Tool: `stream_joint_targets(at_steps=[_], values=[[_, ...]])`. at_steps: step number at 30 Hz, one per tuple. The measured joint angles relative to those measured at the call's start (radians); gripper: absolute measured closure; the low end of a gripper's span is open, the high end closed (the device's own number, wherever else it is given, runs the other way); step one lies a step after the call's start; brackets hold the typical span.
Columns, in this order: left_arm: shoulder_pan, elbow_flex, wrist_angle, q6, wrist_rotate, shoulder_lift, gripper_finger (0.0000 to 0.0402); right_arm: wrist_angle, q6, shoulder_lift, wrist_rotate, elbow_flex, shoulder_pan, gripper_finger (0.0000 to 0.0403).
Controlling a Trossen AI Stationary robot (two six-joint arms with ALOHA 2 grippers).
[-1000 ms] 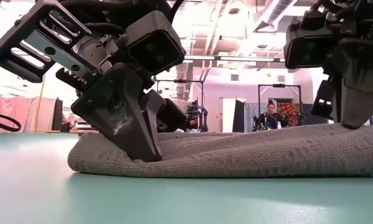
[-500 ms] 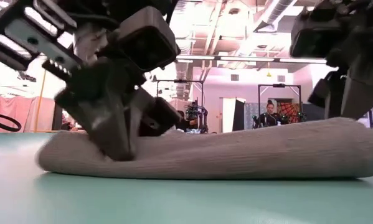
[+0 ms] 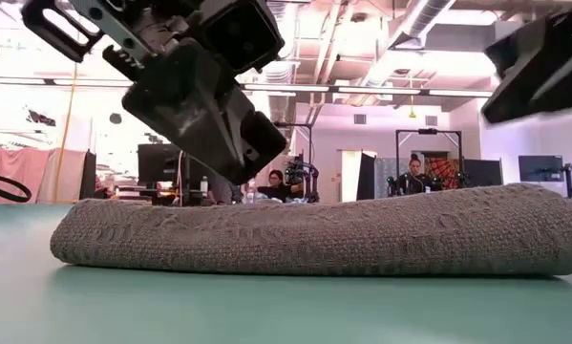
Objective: Roll towel into tight, uniform cylinder
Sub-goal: Roll the gray towel
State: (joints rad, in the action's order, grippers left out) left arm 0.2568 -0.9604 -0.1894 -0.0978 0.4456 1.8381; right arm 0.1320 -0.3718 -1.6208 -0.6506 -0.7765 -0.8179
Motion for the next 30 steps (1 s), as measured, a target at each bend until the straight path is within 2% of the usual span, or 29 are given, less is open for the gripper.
stream_joint_targets(at_steps=[4,6,10,26,30], values=[[-0.003,0.0,-0.015,0.001,-0.008,0.0,0.0401,0.132,0.145,-0.096,-0.001,-0.001,0.0,0.0216],[-0.003,-0.001,-0.012,0.004,-0.02,-0.001,0.0401,0.141,0.216,-0.124,0.0,-0.014,-0.003,0.0216],[-0.006,-0.001,-0.006,0.021,-0.047,0.013,0.0401,0.131,0.248,-0.155,-0.002,-0.049,-0.014,0.0216],[-0.047,-0.002,-0.044,0.05,-0.038,0.029,0.0401,0.042,0.034,-0.248,0.023,-0.063,0.063,0.0216],[-0.047,-0.002,-0.045,0.052,-0.031,0.029,0.0401,-0.024,-0.082,-0.242,0.036,-0.065,0.069,0.024]])
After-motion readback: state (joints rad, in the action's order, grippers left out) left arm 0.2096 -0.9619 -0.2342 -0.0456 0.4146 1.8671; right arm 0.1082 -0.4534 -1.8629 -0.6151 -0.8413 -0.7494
